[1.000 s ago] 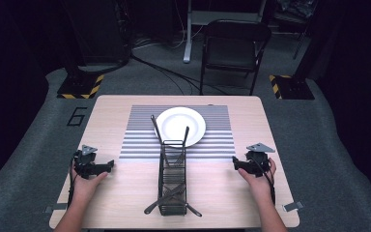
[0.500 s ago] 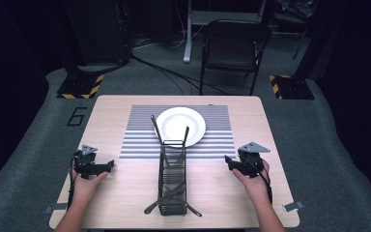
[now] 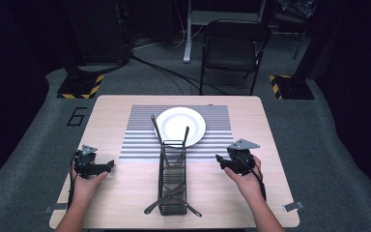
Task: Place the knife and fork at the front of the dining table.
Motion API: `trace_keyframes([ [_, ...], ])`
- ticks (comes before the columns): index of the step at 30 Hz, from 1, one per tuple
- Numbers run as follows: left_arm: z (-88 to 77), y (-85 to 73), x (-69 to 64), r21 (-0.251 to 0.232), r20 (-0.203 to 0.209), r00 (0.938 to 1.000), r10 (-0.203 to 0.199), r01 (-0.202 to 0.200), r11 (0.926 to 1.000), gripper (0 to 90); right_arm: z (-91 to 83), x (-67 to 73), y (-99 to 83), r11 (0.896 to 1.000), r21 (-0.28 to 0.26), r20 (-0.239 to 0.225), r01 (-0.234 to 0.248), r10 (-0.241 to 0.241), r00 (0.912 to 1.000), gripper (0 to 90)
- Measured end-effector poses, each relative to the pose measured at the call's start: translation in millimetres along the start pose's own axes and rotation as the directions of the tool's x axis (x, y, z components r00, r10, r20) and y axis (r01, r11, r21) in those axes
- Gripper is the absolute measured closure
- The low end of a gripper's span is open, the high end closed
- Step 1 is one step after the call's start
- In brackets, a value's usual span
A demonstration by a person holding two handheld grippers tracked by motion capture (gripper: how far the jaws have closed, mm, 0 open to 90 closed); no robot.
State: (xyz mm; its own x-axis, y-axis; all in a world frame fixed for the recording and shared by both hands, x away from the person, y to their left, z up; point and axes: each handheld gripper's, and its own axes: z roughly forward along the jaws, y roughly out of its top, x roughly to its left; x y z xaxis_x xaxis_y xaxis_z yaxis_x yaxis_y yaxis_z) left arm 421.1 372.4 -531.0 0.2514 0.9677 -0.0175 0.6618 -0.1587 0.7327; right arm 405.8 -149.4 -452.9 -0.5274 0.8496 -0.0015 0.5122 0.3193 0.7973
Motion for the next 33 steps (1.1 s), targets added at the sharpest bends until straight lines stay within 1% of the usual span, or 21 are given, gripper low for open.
trace_keyframes([
  [4, 0.0, 0.0, 0.0, 0.000, 0.000, 1.0000, 0.000, 0.000, 1.0000, 3.8, -2.0, 2.6, 7.1, 1.000, -0.016, -0.011, -0.005, 0.004, 0.9999, 46.7],
  [5, 0.0, 0.0, 0.0, 0.000, 0.000, 1.0000, 0.000, 0.000, 1.0000, 3.8, -2.7, 4.3, 11.1, 1.000, -0.012, -0.022, -0.009, 0.009, 0.9997, 48.0],
  [7, 0.0, 0.0, 0.0, 0.001, 0.000, 1.0000, 0.001, -0.001, 1.0000, 3.8, -2.6, 5.8, 13.9, 1.000, -0.013, -0.027, -0.006, 0.005, 0.9996, 48.0],
  [15, -0.1, 0.1, 0.0, 0.002, -0.001, 1.0000, -0.002, 0.002, 1.0000, 4.1, -0.4, 10.7, 18.9, 1.000, -0.020, -0.042, -0.003, 0.002, 0.9991, 48.0],
  [17, 0.3, 0.0, 0.2, -0.005, -0.003, 1.0000, 0.002, -0.002, 1.0000, 4.2, -0.2, 13.0, 21.3, 1.000, -0.028, -0.048, 0.005, -0.006, 0.9988, 47.9],
  [18, 0.3, 0.0, 0.3, -0.008, 0.000, 1.0000, 0.006, -0.006, 1.0000, 4.5, -0.5, 14.2, 22.2, 1.000, -0.027, -0.052, 0.000, -0.002, 0.9987, 47.9],
  [19, 0.1, -0.1, 0.0, -0.010, 0.005, 0.9999, 0.009, -0.009, 0.9999, 5.3, -0.5, 14.7, 23.2, 0.999, -0.031, -0.053, 0.006, -0.008, 0.9986, 47.9],
  [22, -0.2, -0.1, 0.0, -0.008, 0.006, 0.9999, 0.014, -0.014, 0.9999, 6.1, -0.7, 17.3, 25.3, 0.999, -0.032, -0.060, 0.009, -0.011, 0.9981, 47.8],
  [25, -0.2, -0.1, 0.0, -0.008, 0.006, 0.9999, 0.014, -0.014, 0.9999, 6.1, -0.8, 21.8, 29.0, 0.999, -0.032, -0.070, 0.023, -0.025, 0.9973, 47.8],
  [29, 0.0, 0.0, 0.0, -0.010, 0.008, 0.9998, 0.016, -0.016, 0.9998, 6.1, -1.1, 29.3, 37.8, 0.998, -0.036, -0.095, 0.043, -0.046, 0.9944, 48.6],
  [30, 0.0, 0.0, 0.0, -0.010, 0.008, 0.9998, 0.016, -0.016, 0.9998, 6.1, -1.1, 29.3, 37.8, 0.998, -0.036, -0.095, 0.043, -0.046, 0.9944, 48.6],
  [31, 0.0, -0.1, -0.2, -0.011, 0.008, 0.9998, 0.016, -0.016, 0.9998, 6.1, -0.8, 31.8, 41.8, 0.998, -0.042, -0.114, 0.037, -0.041, 0.9926, 49.2],
  [33, 0.0, -0.1, -0.3, -0.011, 0.009, 0.9998, 0.016, -0.016, 0.9998, 6.1, -0.7, 34.2, 46.0, 0.999, -0.046, -0.131, 0.030, -0.035, 0.9907, 49.3],
])
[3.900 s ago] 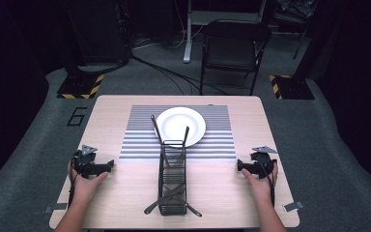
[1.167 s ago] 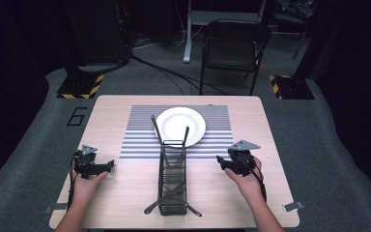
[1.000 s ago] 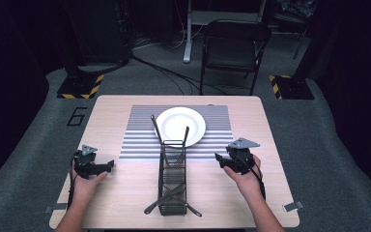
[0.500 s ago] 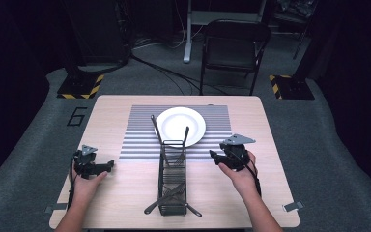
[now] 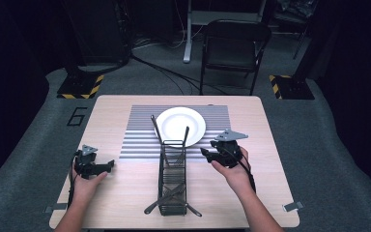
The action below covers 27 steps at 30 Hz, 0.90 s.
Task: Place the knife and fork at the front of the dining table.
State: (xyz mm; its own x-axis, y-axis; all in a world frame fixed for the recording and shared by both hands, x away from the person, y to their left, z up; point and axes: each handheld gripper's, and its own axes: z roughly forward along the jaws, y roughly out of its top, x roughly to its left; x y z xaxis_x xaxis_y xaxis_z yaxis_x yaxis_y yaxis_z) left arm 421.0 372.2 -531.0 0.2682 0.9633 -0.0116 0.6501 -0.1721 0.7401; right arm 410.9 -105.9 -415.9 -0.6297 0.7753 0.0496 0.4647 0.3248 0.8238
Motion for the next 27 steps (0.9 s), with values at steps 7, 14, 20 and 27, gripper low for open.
trace_keyframes([
  [7, -0.4, 0.2, -0.3, 0.006, 0.003, 1.0000, 0.000, 0.000, 1.0000, 6.1, 3.5, 6.7, 10.8, 1.000, -0.004, -0.036, 0.009, -0.009, 0.9993, 48.0],
  [14, -0.9, 0.5, -0.5, 0.015, 0.008, 1.0000, 0.002, -0.002, 0.9999, 6.1, 7.8, 14.2, 20.8, 1.000, -0.013, -0.065, 0.014, -0.015, 0.9978, 48.5],
  [20, -0.4, 0.3, -1.0, 0.008, 0.008, 1.0000, 0.000, 0.000, 1.0000, 6.1, 16.3, 24.2, 29.1, 0.999, -0.018, -0.087, 0.037, -0.039, 0.9955, 49.5],
  [27, -0.4, 0.3, -1.0, 0.008, 0.008, 1.0000, 0.001, -0.001, 1.0000, 6.1, 28.3, 30.1, 33.0, 0.999, -0.001, -0.104, 0.045, -0.045, 0.9935, 52.4],
])
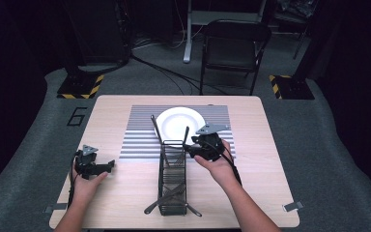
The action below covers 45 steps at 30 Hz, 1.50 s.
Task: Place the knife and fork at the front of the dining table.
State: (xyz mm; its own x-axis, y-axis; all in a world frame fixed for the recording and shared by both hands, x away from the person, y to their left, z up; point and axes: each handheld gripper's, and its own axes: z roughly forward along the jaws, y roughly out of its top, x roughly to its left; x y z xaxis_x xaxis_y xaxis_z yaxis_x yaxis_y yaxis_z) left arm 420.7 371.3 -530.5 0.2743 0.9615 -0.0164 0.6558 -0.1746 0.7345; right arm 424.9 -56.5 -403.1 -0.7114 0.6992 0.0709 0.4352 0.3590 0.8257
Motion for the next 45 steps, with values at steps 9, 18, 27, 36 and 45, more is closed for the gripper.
trace_keyframes([
  [9, 0.0, 0.0, -0.1, 0.000, 0.000, 1.0000, -0.001, 0.001, 1.0000, 6.1, 8.3, 3.8, 3.7, 1.000, -0.005, -0.013, 0.016, -0.016, 0.9998, 59.8],
  [18, 0.1, 0.0, -0.1, -0.001, 0.000, 1.0000, -0.001, 0.001, 1.0000, 6.1, 13.7, 3.6, 6.5, 1.000, -0.010, -0.024, 0.017, -0.017, 0.9996, 69.9],
  [27, 0.0, 0.0, 0.0, 0.000, 0.000, 1.0000, 0.000, 0.000, 1.0000, 6.1, 12.2, 6.6, 6.5, 0.999, -0.013, -0.022, 0.037, -0.038, 0.9990, 78.7],
  [36, 0.0, 0.0, -0.1, 0.000, 0.000, 1.0000, -0.001, 0.001, 1.0000, 6.1, 6.8, 10.4, 5.7, 0.998, -0.031, -0.029, 0.055, -0.056, 0.9980, 84.0],
  [45, 0.0, 0.0, -0.1, 0.000, 0.000, 1.0000, -0.001, 0.001, 1.0000, 6.1, 12.6, 19.5, 5.3, 0.997, -0.025, -0.043, 0.075, -0.076, 0.9961, 84.4],
])
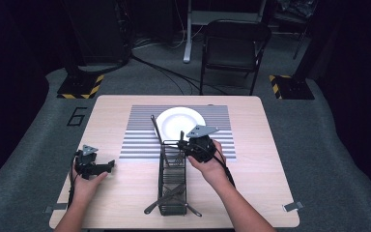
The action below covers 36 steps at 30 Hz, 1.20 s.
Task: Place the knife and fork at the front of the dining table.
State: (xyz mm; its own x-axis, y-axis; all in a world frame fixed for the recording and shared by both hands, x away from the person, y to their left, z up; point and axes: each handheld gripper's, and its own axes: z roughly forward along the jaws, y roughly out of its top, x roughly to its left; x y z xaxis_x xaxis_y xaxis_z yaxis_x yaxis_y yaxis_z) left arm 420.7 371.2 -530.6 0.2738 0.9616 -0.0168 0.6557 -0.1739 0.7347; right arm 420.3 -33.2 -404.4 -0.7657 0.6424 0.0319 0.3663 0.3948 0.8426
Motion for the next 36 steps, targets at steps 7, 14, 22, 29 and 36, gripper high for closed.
trace_keyframes([
  [7, 0.0, 0.0, 0.0, 0.000, 0.000, 1.0000, 0.000, 0.000, 1.0000, 6.1, 4.4, 1.0, -1.2, 1.000, 0.026, 0.002, 0.017, -0.017, 0.9998, 84.4],
  [14, 0.0, 0.0, 0.0, 0.000, 0.000, 1.0000, 0.000, 0.000, 1.0000, 6.1, 8.1, 2.9, -2.6, 0.999, 0.044, 0.010, 0.022, -0.023, 0.9997, 84.3],
  [22, 0.0, 0.0, 0.0, 0.001, 0.000, 1.0000, 0.001, -0.001, 1.0000, 6.1, 13.3, 4.4, -3.7, 0.998, 0.054, 0.005, 0.031, -0.031, 0.9995, 84.6],
  [29, 0.0, 0.0, 0.0, 0.000, 0.000, 1.0000, 0.000, 0.000, 1.0000, 6.1, 16.2, 4.3, -3.5, 0.998, 0.060, 0.002, 0.031, -0.031, 0.9995, 86.1],
  [36, 0.0, 0.0, 0.0, 0.000, 0.000, 1.0000, 0.000, 0.000, 1.0000, 6.1, 13.5, 4.4, -0.3, 0.998, 0.059, -0.006, 0.027, -0.027, 0.9996, 86.9],
])
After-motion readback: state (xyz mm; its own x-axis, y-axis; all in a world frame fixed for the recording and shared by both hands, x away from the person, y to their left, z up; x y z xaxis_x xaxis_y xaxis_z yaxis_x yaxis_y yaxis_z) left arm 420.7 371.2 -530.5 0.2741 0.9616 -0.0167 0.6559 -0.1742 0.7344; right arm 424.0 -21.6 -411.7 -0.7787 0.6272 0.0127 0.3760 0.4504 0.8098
